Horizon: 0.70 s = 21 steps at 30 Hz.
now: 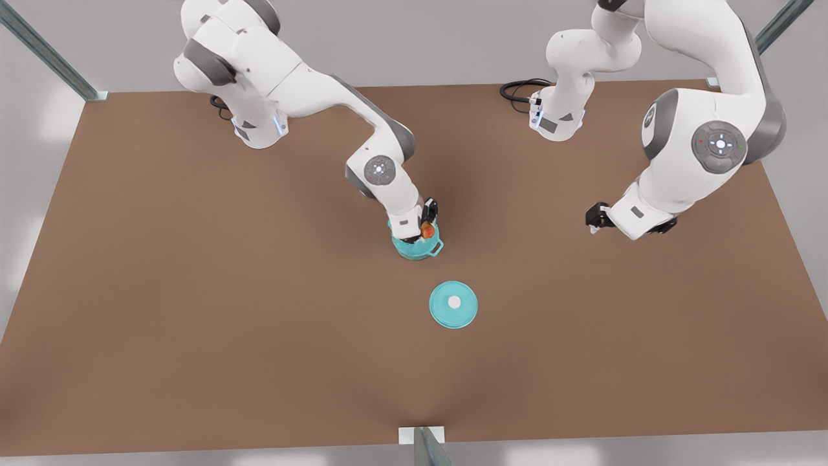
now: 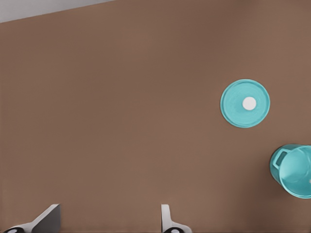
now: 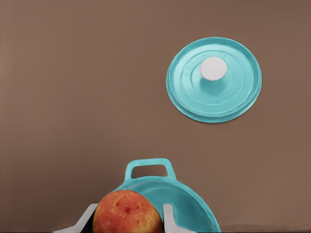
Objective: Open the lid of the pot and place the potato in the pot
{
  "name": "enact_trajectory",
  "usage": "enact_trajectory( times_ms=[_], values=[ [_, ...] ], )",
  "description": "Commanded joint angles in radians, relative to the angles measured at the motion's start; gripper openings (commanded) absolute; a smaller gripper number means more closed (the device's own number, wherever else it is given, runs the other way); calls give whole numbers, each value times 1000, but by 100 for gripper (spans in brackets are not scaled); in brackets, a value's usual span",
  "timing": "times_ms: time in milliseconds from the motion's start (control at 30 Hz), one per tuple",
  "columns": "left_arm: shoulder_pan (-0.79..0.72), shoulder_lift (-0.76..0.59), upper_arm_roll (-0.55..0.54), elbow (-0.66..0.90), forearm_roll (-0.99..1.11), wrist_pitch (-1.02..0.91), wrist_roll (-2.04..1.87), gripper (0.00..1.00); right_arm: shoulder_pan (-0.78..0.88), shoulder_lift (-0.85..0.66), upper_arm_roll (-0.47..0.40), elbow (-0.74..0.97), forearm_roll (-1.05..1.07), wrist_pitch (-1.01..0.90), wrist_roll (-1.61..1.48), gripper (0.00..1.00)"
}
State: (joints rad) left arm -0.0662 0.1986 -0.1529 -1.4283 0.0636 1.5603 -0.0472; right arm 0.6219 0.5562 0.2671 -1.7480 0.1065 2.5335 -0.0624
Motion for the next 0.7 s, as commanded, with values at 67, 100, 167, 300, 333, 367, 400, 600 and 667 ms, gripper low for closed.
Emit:
enact_trajectory(
  times_ms=[67, 100, 167, 300, 333, 367, 400, 600, 667],
  values=[
    [2, -1, 0, 0, 4, -16, 82, 100, 33, 1, 0, -56, -4, -7, 346, 52],
    [0, -1, 0, 0, 4, -16, 82, 100, 33, 1, 0, -68, -4, -7, 366, 52],
    [0, -1, 0, 0, 4, -16, 82, 100, 47, 1, 0, -88, -2, -7, 386, 52],
    [2, 1, 1, 0, 4, -16, 82, 100, 38, -12, -29, -99, -4, -39, 391, 52],
    [2, 1, 0, 0, 4, -16, 84, 100, 36, -25, -35, -107, -4, -56, 391, 52],
    [2, 1, 0, 0, 4, -16, 82, 100, 36, -28, -51, -107, -4, -59, 383, 52],
    [2, 1, 1, 0, 4, -16, 82, 100, 35, -28, -54, -107, -5, -59, 383, 52],
    [2, 2, 1, 0, 4, -16, 82, 100, 35, -21, -80, -90, -4, -56, 385, 52],
    [2, 2, 1, 0, 4, -16, 82, 100, 35, -5, -80, -71, -4, -53, 388, 52]
  ],
)
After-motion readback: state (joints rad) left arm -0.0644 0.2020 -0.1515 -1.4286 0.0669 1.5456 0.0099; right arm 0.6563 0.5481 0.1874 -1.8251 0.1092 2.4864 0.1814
